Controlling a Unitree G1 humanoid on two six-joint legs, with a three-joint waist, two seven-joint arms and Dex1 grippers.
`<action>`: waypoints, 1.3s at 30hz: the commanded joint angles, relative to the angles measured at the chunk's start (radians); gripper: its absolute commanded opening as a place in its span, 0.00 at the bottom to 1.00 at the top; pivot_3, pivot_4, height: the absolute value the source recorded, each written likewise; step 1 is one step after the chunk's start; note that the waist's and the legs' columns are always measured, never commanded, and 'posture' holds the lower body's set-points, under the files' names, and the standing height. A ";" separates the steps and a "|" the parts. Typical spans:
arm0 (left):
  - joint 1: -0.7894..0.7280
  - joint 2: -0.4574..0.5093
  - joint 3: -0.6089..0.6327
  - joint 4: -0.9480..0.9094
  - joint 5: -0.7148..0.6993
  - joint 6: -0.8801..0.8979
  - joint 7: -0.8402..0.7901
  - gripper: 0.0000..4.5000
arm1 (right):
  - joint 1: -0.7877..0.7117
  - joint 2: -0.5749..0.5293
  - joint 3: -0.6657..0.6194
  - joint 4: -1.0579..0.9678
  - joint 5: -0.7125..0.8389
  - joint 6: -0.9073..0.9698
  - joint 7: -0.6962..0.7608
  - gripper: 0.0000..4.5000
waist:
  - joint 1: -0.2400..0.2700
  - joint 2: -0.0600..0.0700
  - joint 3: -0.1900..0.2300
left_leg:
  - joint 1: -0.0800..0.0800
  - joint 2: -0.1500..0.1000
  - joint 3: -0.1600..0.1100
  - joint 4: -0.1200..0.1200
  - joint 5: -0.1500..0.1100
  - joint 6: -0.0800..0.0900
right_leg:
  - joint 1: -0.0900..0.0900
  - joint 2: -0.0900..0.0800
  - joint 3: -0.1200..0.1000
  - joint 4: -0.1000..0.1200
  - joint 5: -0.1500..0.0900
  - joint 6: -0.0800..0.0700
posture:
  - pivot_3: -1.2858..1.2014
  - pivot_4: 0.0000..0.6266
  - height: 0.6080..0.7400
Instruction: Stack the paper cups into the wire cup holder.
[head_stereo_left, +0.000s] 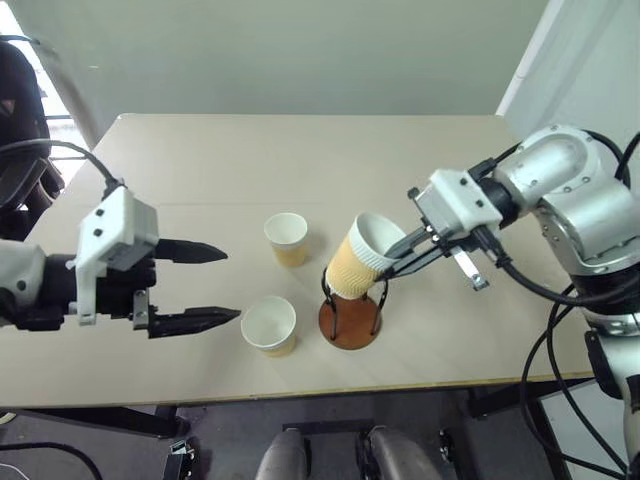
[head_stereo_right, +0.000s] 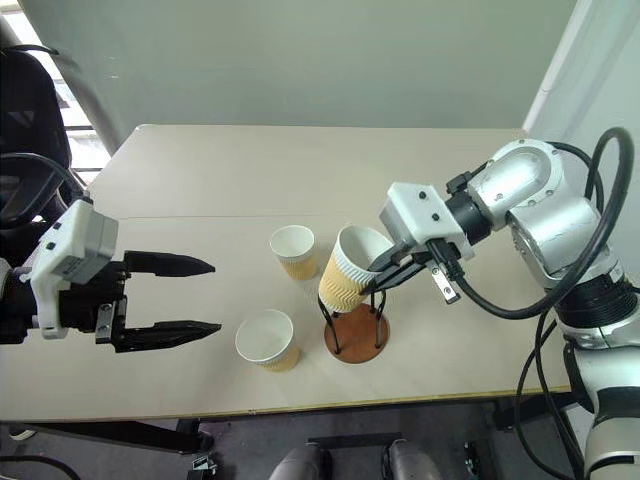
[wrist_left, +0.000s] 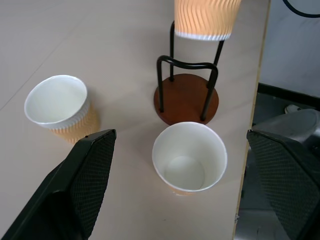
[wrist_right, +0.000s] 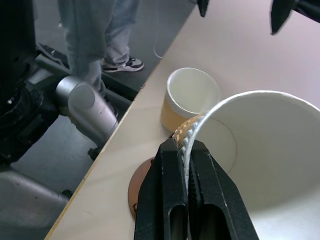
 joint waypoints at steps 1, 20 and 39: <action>0.010 0.006 0.075 -0.031 -0.021 0.013 -0.002 1.00 | -0.009 -0.003 0.024 0.006 -0.027 -0.064 0.005 0.00 | -0.001 0.000 0.000 | 0.000 0.000 0.000 0.000 0.000 0.000 | 0.000 0.000 0.000 0.000 0.000 0.000 | 0.52 0.24 1.00; 0.110 -0.018 0.226 -0.130 -0.075 0.096 0.054 1.00 | -0.022 0.015 0.140 0.110 -0.096 -0.234 0.005 0.00 | -0.007 0.001 0.000 | 0.000 0.000 0.000 0.001 0.000 0.000 | 0.000 0.000 0.000 0.000 0.001 -0.001 | 0.52 0.24 1.00; 0.118 -0.013 0.228 -0.128 -0.081 0.084 0.061 1.00 | -0.085 -0.017 0.164 0.177 -0.118 -0.337 0.005 0.00 | -0.007 0.001 0.001 | -0.001 0.000 0.000 0.000 -0.001 -0.001 | -0.001 0.000 0.000 0.000 0.000 -0.002 | 0.52 0.24 1.00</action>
